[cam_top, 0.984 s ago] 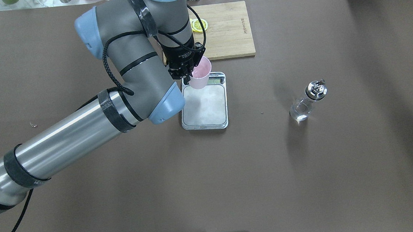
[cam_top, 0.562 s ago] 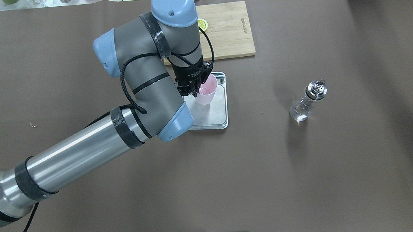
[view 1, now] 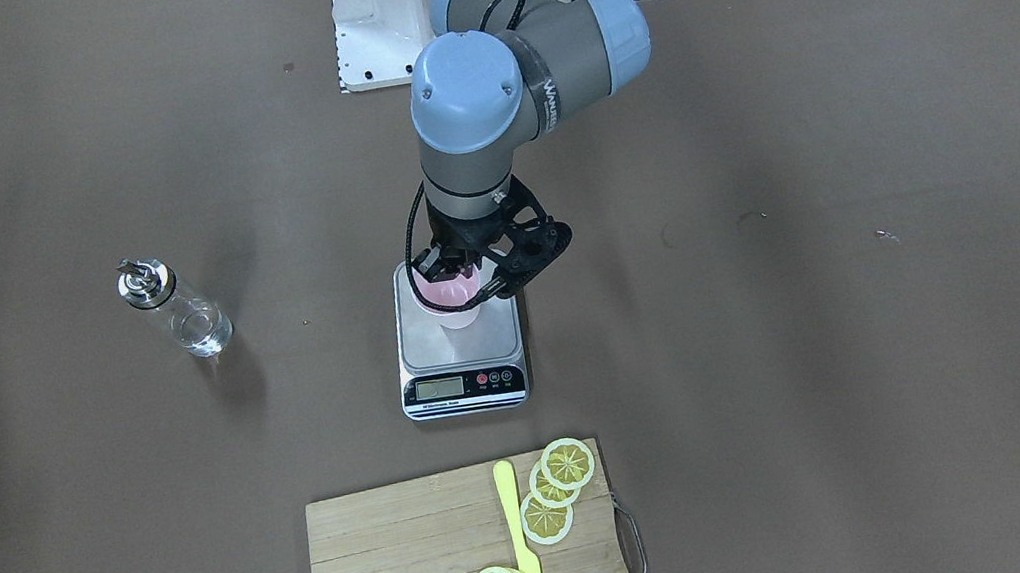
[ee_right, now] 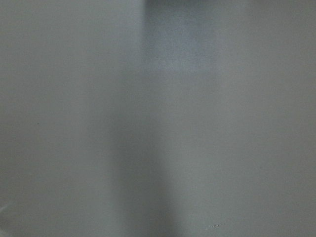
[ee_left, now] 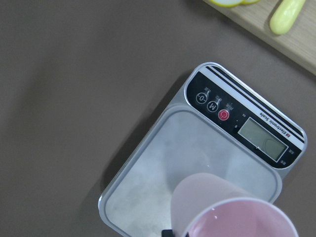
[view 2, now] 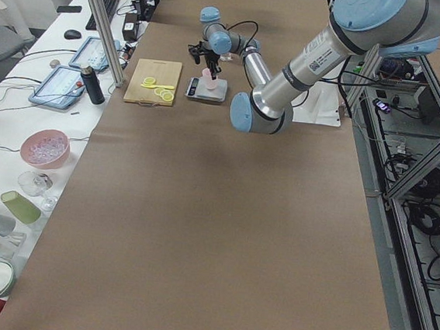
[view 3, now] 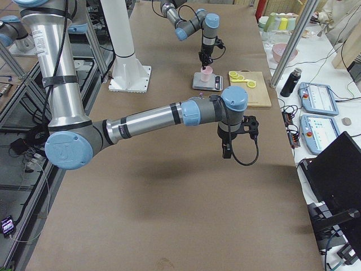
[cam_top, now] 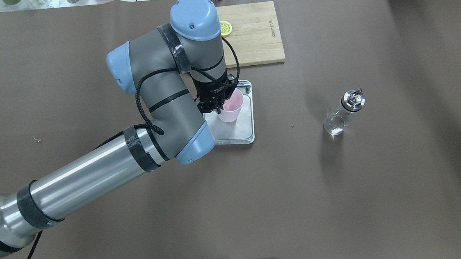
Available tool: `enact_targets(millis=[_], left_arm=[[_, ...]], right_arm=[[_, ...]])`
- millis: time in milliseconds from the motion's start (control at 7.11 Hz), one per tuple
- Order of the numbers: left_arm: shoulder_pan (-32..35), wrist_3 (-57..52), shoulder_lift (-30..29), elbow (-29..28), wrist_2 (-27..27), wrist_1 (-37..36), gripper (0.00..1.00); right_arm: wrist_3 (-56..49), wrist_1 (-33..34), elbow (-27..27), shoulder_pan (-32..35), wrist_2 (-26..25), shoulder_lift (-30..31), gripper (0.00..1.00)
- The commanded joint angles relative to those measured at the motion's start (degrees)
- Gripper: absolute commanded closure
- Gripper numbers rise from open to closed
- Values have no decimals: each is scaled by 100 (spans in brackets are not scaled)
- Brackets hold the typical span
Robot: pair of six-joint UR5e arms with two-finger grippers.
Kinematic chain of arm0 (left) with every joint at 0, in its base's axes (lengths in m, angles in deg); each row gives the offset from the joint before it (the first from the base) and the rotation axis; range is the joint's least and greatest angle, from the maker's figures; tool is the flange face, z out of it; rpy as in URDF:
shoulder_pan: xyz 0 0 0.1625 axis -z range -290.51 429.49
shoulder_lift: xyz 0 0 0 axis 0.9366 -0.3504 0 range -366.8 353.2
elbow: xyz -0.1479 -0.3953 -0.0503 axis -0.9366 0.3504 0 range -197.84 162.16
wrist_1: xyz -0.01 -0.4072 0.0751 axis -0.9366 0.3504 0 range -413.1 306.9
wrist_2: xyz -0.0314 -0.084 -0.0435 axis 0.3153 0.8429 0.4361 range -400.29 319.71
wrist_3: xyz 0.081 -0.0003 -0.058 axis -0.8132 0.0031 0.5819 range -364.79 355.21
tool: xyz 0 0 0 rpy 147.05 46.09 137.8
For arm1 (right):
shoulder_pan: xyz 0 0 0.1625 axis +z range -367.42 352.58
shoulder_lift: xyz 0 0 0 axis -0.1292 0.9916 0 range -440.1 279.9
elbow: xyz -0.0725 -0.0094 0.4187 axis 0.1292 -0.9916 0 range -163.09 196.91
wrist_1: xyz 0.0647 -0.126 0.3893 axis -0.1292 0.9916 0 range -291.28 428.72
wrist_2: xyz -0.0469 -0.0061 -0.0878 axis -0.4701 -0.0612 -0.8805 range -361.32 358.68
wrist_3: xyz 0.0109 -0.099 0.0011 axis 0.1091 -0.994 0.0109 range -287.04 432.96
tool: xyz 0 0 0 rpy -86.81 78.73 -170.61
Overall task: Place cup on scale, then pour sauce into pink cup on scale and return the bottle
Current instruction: 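Lower the pink cup onto the scale and open the left gripper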
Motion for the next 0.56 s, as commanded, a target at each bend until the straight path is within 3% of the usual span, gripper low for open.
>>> enact_targets(millis=[0,141,422], left_arm=[[-30,148,82,52,-173,124,33],[5,87,108,314,-244,107,2],[268,-53,467,1060,-183,-251,1]], right_arm=[[0,2,44,0,-1,0,0],[0,-7,113,0,8,-9,0],[18,-513,158,9,51,60,0]])
